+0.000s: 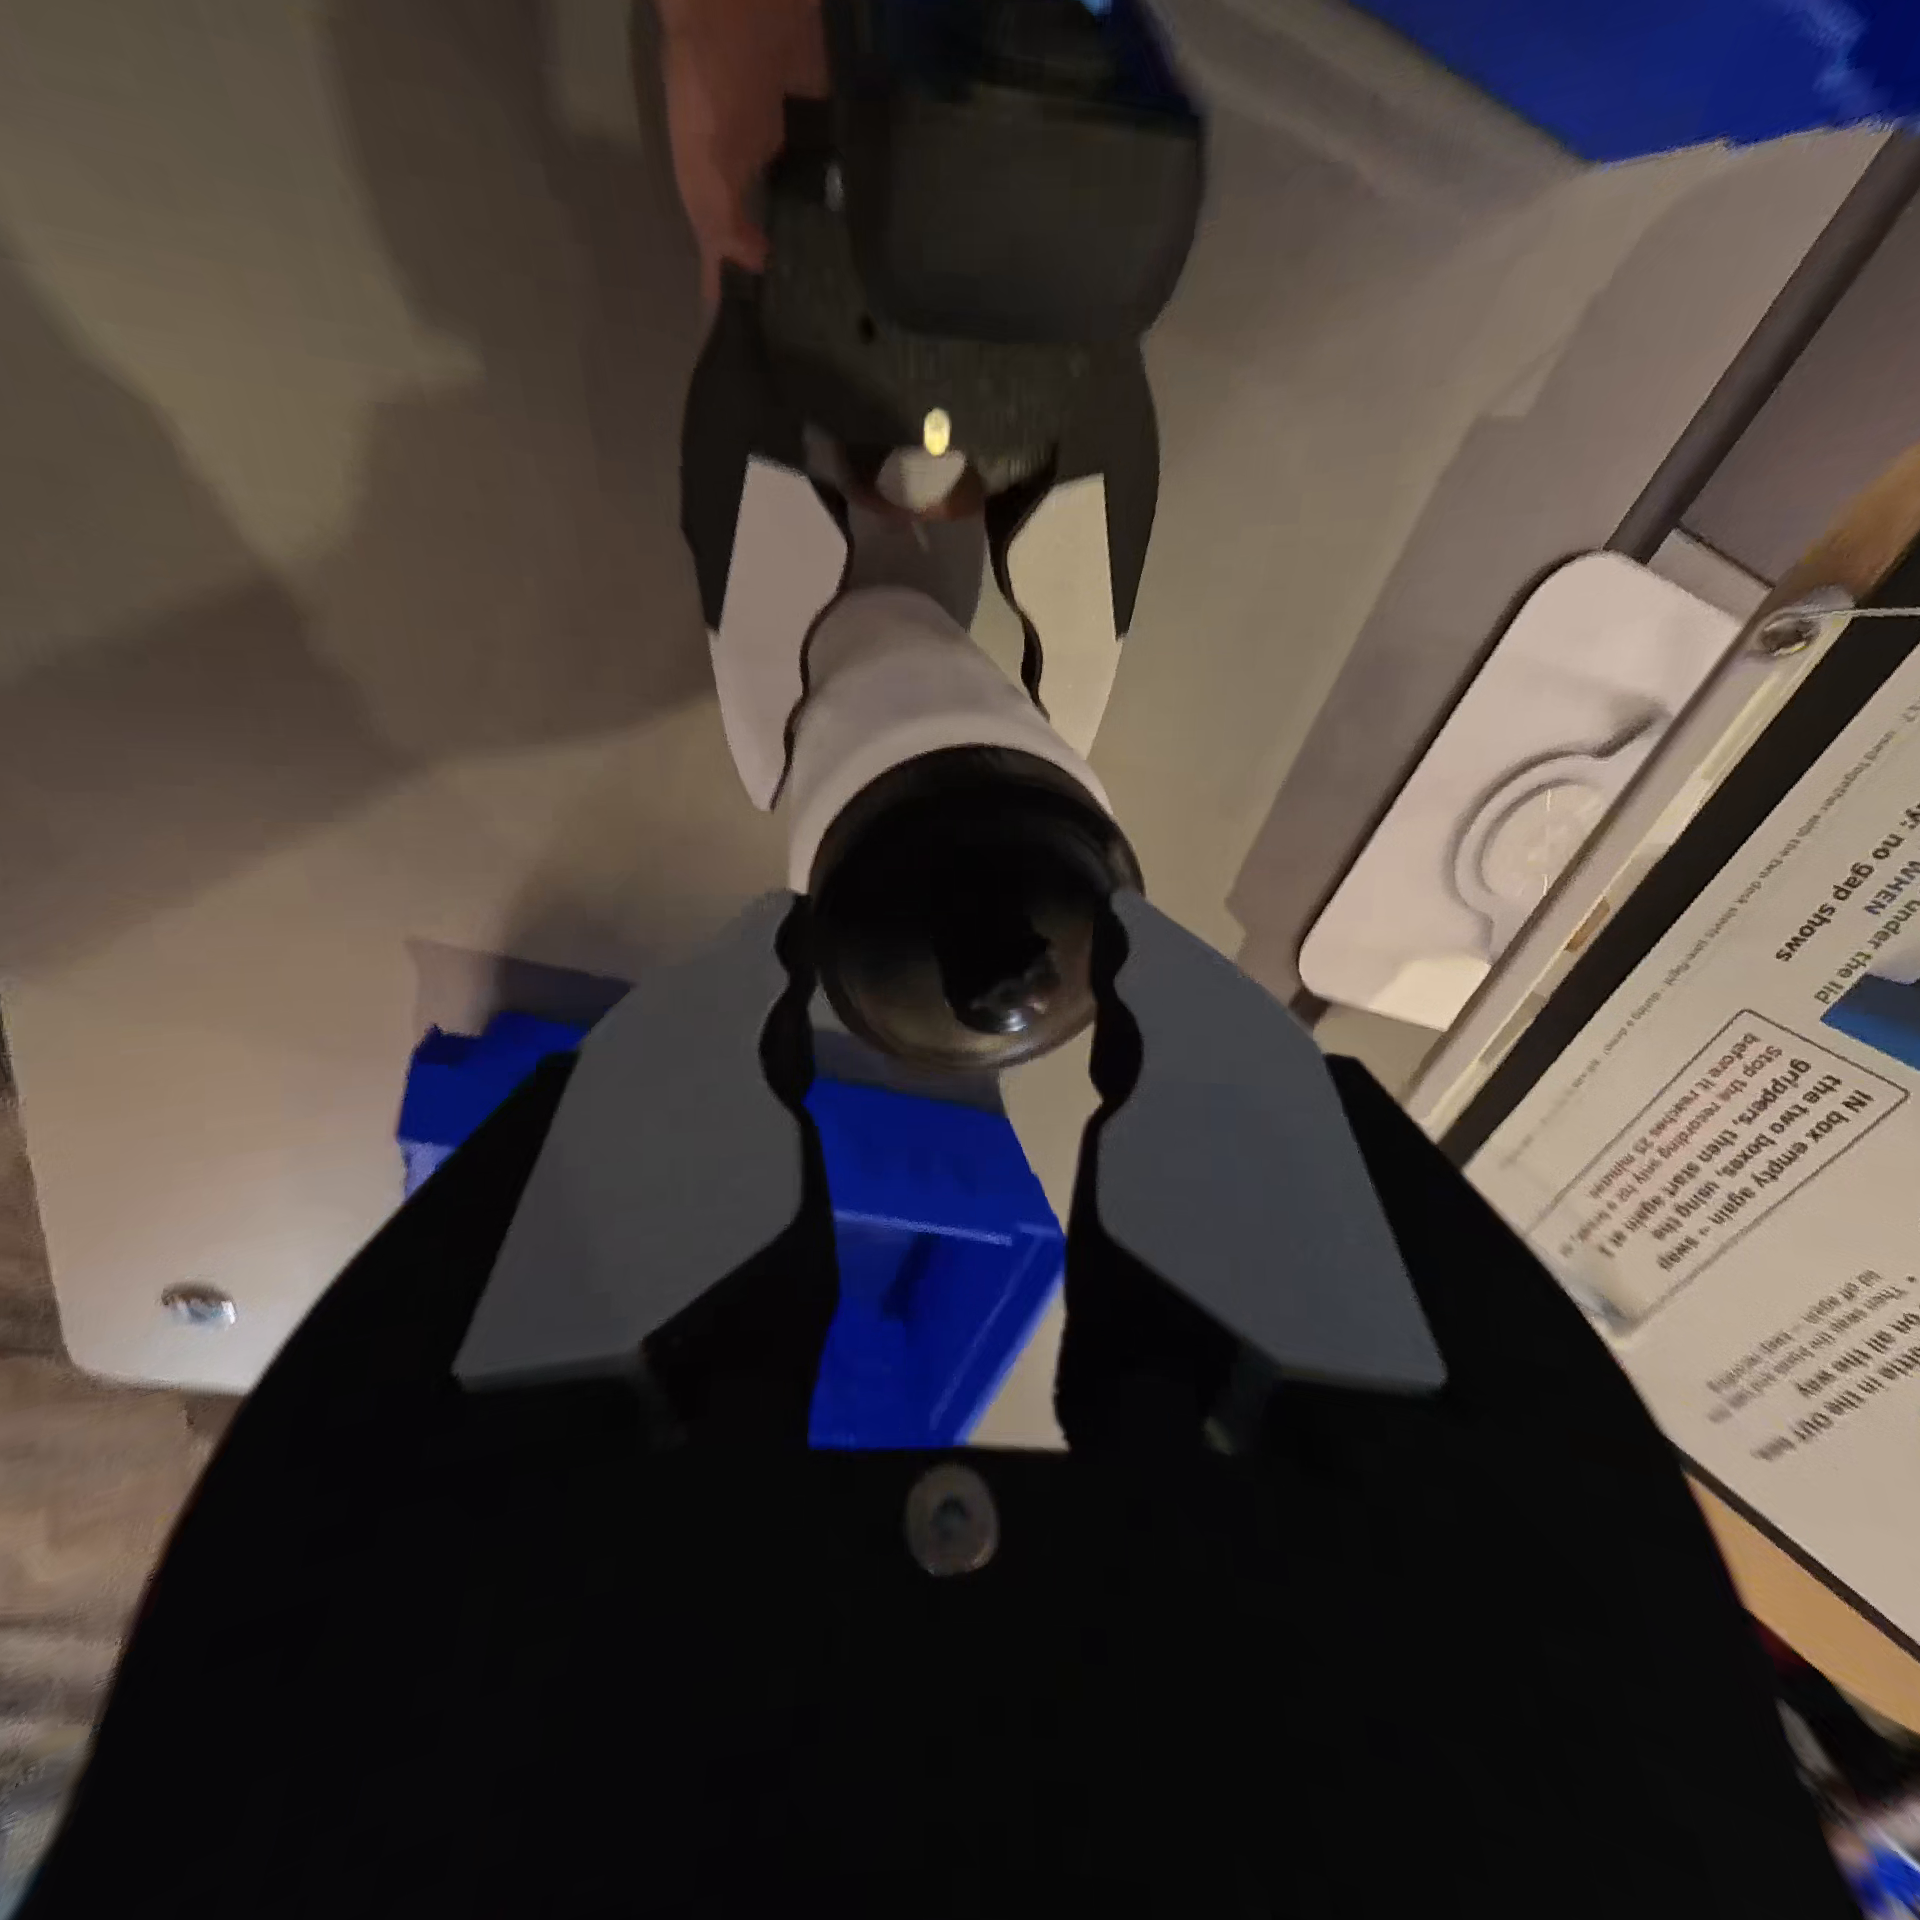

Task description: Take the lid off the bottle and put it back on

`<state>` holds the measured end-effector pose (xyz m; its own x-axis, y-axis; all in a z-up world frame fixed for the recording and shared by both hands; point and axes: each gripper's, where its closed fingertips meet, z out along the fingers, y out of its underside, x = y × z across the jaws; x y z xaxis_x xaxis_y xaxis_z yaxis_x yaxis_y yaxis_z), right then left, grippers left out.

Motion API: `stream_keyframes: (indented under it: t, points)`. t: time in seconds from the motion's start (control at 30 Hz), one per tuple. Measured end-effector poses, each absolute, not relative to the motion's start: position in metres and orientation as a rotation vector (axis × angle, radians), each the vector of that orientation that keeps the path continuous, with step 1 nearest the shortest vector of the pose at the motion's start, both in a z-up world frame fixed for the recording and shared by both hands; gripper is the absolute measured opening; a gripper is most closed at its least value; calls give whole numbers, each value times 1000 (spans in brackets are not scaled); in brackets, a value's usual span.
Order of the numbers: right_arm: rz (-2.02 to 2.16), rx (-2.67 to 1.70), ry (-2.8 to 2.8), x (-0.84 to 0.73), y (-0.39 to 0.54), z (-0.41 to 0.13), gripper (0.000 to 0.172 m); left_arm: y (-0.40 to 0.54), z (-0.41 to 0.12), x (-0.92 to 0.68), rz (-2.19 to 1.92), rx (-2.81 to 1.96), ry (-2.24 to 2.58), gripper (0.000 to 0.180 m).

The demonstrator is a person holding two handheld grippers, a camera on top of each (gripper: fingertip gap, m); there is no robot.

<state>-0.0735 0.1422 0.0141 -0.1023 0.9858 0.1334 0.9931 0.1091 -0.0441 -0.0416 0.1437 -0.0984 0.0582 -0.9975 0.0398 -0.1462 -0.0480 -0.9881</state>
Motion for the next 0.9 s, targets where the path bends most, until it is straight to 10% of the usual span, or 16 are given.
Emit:
stream_keyframes:
  t: [0.23, 0.53, 0.9]
  points:
    - [308, -2262, -1488, -97, 142, 50, 98, 143, -99, -41, -1118, -1373, 1258, 87]
    - [72, -2679, -829, -55, 145, 3, 94, 142, -99, -40, -1109, -1376, 1254, 87]
    - [-124, -2602, -1584, -56, 140, -5, 71, 141, -99, -41, -1097, -1374, 1266, 86]
